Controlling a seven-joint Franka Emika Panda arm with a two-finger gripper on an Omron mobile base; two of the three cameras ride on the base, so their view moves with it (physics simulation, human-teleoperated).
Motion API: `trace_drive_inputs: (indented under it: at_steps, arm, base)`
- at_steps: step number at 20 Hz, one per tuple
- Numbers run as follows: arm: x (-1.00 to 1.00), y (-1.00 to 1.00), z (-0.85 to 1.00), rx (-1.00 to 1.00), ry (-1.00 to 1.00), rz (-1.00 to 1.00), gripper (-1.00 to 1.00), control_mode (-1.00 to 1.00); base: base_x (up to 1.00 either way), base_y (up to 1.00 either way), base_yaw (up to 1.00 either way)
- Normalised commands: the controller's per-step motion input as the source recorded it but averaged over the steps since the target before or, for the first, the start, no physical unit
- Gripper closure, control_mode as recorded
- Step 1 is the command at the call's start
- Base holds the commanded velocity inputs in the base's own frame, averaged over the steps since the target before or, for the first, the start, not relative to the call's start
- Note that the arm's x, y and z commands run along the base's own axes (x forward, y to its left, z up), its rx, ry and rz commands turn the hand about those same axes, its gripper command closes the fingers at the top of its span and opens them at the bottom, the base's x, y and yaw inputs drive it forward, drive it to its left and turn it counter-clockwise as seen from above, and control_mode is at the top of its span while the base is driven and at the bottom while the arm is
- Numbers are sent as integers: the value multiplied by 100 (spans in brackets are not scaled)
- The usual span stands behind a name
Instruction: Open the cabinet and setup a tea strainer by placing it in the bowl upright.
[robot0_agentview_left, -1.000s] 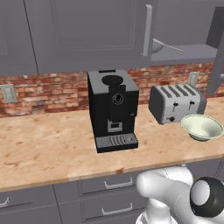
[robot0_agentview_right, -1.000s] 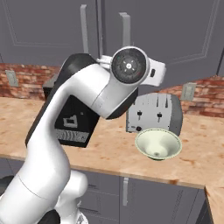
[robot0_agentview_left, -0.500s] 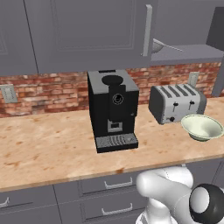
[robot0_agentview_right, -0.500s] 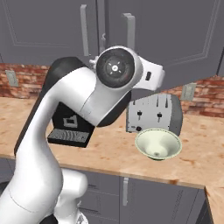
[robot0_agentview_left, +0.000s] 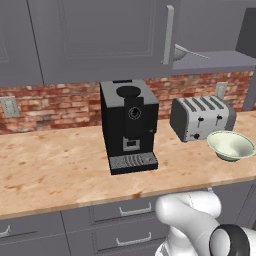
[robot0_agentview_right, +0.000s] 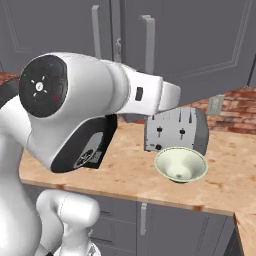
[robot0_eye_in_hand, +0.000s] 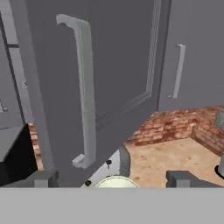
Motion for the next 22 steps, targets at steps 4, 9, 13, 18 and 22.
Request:
trace_drive_inputs:
  at_steps: [4,9,13,18,22]
  arm:
    - [-11,100,6,-50,54,-3,-100,-100]
    - [10,100,0,-40,48,-15,-100,-100]
    - [32,97,-9,-39,37,-15,-100,-100]
    - [49,29,-43,-26,39,-9,-100,-100]
    - [94,-2,-56,-16,18,-2,-100,-100]
  base:
    - [0,0,0]
    - [0,0,0]
    - [0,0,0]
    - [0,0,0]
    - [0,0,0]
